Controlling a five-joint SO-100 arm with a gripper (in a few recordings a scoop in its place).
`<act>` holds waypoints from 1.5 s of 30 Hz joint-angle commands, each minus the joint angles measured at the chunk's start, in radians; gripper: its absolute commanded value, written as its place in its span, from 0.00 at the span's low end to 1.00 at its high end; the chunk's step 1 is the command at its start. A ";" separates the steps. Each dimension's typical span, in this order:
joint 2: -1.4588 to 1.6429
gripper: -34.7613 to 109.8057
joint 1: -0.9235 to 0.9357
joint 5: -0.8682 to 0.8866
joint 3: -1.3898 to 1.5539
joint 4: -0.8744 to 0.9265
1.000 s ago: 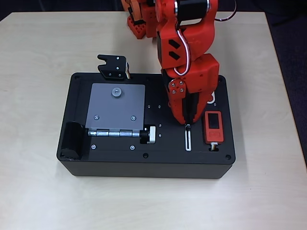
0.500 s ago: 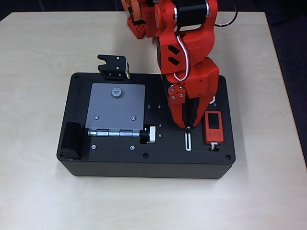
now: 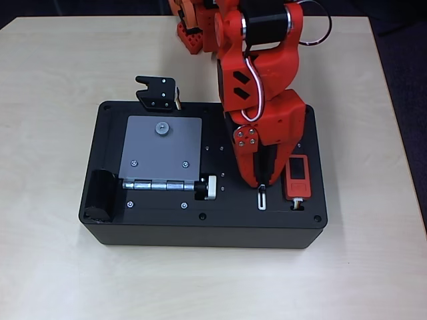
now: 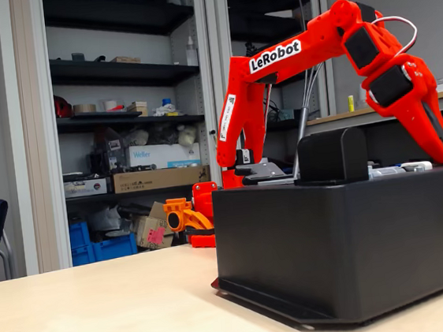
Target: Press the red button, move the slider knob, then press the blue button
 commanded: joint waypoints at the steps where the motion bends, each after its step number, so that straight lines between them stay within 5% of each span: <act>1: -0.008 0.24 0.017 0.006 -0.046 0.025; 26: -0.163 0.24 0.035 0.014 -0.249 0.080; 38: -0.173 0.24 -0.035 0.167 -0.436 0.313; 45: -0.132 0.39 -0.061 0.169 -0.477 0.391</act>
